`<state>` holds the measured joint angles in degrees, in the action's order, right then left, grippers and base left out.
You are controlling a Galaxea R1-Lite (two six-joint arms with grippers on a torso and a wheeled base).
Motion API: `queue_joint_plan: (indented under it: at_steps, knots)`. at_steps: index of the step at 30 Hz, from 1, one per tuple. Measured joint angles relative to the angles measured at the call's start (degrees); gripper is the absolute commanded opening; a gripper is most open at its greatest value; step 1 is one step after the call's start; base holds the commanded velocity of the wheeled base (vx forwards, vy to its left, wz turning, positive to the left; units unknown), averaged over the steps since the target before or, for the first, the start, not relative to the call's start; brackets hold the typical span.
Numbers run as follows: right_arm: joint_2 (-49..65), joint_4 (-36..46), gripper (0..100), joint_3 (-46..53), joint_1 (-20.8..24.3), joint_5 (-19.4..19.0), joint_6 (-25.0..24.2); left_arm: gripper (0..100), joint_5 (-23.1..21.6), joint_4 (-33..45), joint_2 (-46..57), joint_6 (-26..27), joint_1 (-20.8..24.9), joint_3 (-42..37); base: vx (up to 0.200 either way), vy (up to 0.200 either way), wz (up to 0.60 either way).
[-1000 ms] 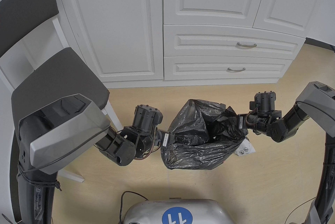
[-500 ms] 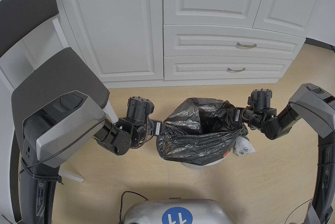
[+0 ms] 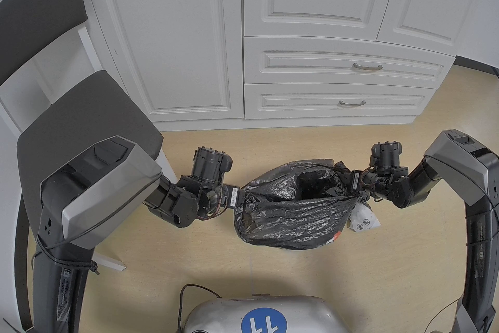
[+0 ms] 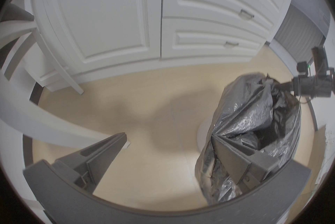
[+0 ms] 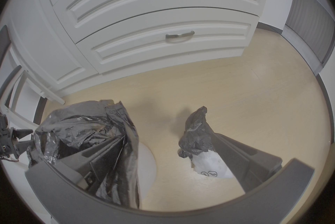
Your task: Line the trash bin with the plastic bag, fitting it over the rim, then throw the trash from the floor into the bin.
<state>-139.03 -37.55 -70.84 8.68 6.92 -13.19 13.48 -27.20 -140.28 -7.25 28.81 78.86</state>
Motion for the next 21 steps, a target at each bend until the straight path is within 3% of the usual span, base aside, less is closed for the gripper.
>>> queue_joint_plan:
  at_steps: [5,12,21]
  knots:
    - [0.76,2.19,100,0.55,-0.63,0.00,0.71,100,-0.07,7.72,1.33,-0.22,-0.01,0.41,0.000,0.000,0.00]
    - [8.28,2.35,100,6.27,0.24,-0.23,2.44,100,-0.24,8.05,5.61,-1.89,1.21,-0.91,0.000,0.000,0.00]
    - [16.49,-0.02,100,17.40,7.68,-0.52,7.50,100,-0.02,7.96,11.12,-2.60,4.92,-4.69,0.000,0.000,0.00]
